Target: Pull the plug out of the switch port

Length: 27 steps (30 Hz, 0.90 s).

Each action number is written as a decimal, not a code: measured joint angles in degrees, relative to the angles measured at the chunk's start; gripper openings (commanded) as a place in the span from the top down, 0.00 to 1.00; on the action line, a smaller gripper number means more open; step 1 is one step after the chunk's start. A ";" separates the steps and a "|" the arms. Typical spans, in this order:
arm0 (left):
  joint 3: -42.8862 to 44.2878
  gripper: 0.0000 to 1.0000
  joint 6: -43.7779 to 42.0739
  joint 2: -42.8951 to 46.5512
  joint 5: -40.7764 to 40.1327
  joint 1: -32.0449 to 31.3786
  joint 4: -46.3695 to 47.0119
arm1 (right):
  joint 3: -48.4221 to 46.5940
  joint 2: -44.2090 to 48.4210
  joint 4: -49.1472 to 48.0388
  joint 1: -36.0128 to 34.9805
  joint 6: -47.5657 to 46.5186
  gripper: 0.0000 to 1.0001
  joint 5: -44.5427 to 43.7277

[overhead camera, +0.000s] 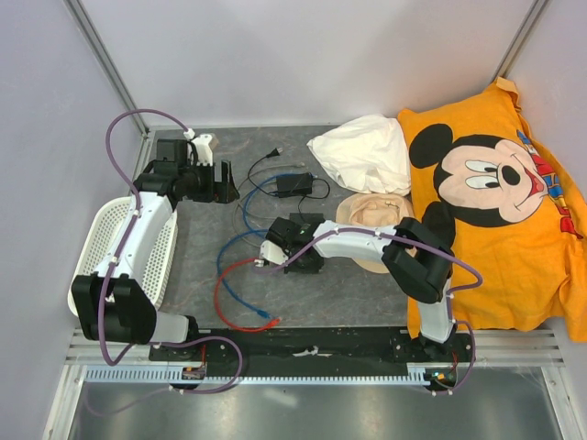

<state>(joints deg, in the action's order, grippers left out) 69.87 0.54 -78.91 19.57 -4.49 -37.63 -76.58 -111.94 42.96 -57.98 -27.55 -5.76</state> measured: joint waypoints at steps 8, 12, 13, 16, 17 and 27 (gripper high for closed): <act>0.00 0.06 0.00 -0.09 0.00 0.24 0.00 | -0.52 -1.40 -2.10 0.63 -3.91 1.00 -7.19; 0.00 0.06 0.00 -0.22 0.00 0.26 0.00 | -0.52 -1.53 -3.67 2.12 -6.19 1.00 -9.81; 0.00 0.06 0.00 -0.24 0.00 0.28 0.00 | -0.52 -1.53 -4.02 2.49 -6.62 1.00 -10.21; 0.00 0.06 0.00 -0.44 0.00 0.28 0.00 | -0.66 -1.75 -5.35 4.00 -8.24 1.00 -11.43; 0.02 0.06 0.00 -0.57 0.00 0.28 0.00 | -1.14 -2.16 -5.53 4.48 -8.59 1.00 -11.78; 0.04 0.06 -0.02 -1.44 -0.02 0.90 0.00 | -9.55 -9.01 -6.51 5.51 -10.01 1.00 -13.62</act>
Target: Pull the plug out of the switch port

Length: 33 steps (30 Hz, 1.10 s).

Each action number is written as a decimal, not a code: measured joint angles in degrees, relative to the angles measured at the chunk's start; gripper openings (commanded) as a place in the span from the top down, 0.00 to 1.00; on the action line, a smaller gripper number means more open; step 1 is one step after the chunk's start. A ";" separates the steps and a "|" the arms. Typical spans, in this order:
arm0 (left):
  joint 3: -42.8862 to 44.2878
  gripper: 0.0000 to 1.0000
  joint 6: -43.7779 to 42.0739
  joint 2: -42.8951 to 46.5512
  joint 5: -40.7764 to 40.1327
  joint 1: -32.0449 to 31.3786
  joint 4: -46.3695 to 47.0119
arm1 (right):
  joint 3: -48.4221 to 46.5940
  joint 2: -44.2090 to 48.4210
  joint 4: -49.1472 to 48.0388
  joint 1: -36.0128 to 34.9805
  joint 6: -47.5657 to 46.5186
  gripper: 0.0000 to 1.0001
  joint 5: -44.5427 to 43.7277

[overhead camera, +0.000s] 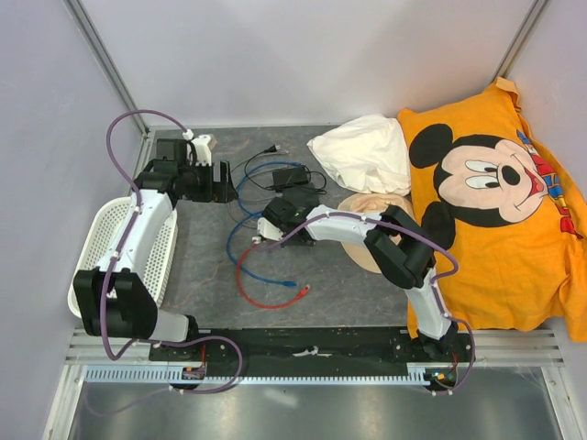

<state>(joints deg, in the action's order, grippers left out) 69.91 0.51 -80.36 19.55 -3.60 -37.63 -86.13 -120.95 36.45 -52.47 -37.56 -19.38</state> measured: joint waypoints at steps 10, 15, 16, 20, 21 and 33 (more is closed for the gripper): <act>2.08 0.07 0.11 -4.09 0.79 0.11 0.13 | -0.35 4.83 3.06 2.34 3.28 0.61 9.97; 7.78 0.11 0.98 -10.69 6.29 0.11 0.92 | -5.40 16.15 4.70 11.19 15.47 0.02 25.00; 9.97 0.11 0.94 -12.76 9.29 0.15 0.52 | -7.65 17.57 4.33 13.49 17.66 0.02 26.51; 17.53 0.09 0.92 -19.91 19.87 0.04 1.49 | -19.23 17.25 5.27 20.11 22.34 0.02 29.14; 18.75 0.08 0.94 -21.40 22.27 -0.09 2.27 | -22.71 15.82 6.05 20.76 23.04 0.02 29.20; 23.50 0.11 3.04 -36.28 27.26 -1.97 3.67 | -27.71 -1.18 11.45 26.23 28.39 0.12 30.71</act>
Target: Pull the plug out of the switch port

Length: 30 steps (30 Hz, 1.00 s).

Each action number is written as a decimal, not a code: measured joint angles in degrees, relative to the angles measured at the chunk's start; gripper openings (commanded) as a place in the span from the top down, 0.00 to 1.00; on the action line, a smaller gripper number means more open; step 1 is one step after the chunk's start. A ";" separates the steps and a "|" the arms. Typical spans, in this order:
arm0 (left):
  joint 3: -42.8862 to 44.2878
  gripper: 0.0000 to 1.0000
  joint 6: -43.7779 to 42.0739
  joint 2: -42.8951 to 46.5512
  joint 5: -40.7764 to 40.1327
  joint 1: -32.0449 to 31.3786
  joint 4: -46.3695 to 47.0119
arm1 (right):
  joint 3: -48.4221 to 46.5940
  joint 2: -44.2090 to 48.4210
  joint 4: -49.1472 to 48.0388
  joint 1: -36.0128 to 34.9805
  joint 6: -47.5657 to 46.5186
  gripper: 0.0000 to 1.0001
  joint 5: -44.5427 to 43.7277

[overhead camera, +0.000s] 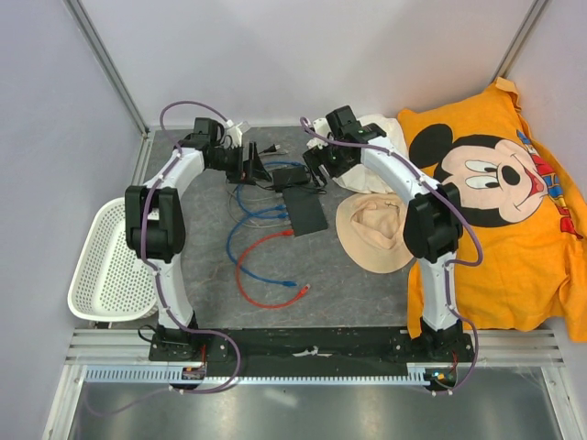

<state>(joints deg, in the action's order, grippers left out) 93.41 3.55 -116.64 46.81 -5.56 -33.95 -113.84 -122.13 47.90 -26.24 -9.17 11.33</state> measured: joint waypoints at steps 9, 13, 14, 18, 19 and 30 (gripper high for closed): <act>-4.68 0.17 -0.70 1.22 2.97 -3.82 -0.37 | 0.00 -1.60 -1.03 -0.22 1.86 0.44 -2.47; -7.06 0.17 -2.10 1.53 3.19 -7.65 -0.68 | 0.00 -2.49 0.63 -0.22 0.52 0.43 1.90; -7.15 0.17 -2.16 1.55 3.21 -8.39 -0.76 | 0.00 -3.28 1.38 -0.13 0.15 0.40 3.56; -7.13 0.16 -2.36 3.08 2.36 -8.33 -0.74 | 0.00 -6.40 3.45 -0.24 -0.26 0.36 7.87; -7.15 0.16 -2.01 3.74 1.92 -7.91 -0.68 | -0.09 -7.96 3.89 -0.48 -0.31 0.36 8.48; -4.92 0.16 4.09 9.03 2.27 0.39 1.38 | -8.70 -15.96 11.93 -4.13 -3.87 0.32 12.83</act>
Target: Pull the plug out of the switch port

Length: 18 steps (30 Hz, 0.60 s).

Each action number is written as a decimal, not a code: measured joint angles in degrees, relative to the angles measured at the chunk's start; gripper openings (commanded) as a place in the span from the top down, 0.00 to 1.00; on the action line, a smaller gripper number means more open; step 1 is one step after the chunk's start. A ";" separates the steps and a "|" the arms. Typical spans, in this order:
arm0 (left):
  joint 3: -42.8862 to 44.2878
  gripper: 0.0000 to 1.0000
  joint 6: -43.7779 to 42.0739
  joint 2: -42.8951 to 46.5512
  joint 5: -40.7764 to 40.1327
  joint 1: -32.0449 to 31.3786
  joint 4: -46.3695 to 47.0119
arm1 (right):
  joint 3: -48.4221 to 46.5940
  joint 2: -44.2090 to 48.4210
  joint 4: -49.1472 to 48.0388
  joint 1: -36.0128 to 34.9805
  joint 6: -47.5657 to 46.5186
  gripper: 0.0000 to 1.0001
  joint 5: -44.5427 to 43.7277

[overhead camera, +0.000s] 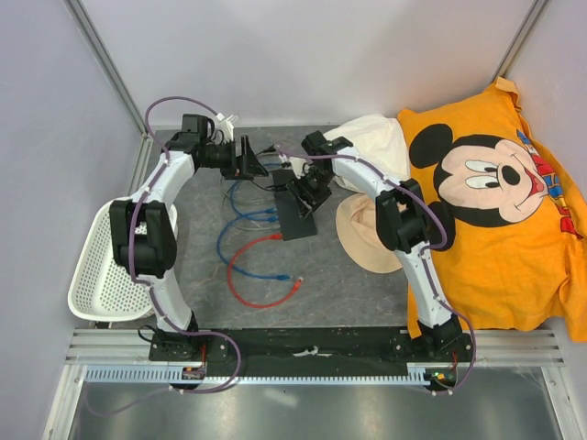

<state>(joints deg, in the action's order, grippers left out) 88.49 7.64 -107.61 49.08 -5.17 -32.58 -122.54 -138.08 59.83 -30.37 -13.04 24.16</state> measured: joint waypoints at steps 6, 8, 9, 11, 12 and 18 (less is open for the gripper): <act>0.13 0.16 0.07 0.24 0.04 -0.31 0.39 | -3.43 -1.38 2.95 -3.34 -3.15 0.28 4.81; 0.13 0.16 0.24 0.20 -0.07 -0.44 0.63 | -3.93 -1.36 3.28 -3.91 -3.30 0.28 5.60; 0.13 0.17 0.28 0.17 -0.11 -0.50 0.70 | -3.98 -1.33 3.26 -3.96 -3.30 0.29 5.81; 0.13 0.15 0.26 0.15 -0.48 -0.63 0.96 | -3.91 -0.96 3.30 -3.28 -3.50 0.28 6.34; 0.07 0.15 0.20 0.15 -0.66 -0.85 1.22 | -3.82 -0.57 3.41 -2.58 -3.78 0.29 6.54; -4.28 0.44 -1.55 0.15 -2.60 -3.19 1.73 | -1.31 6.75 0.96 3.50 -5.68 0.39 4.76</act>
<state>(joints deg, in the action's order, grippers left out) 84.20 6.09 -107.46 46.48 -8.36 -30.85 -123.85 -131.33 60.80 -26.87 -18.72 28.93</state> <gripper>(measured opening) 0.768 0.661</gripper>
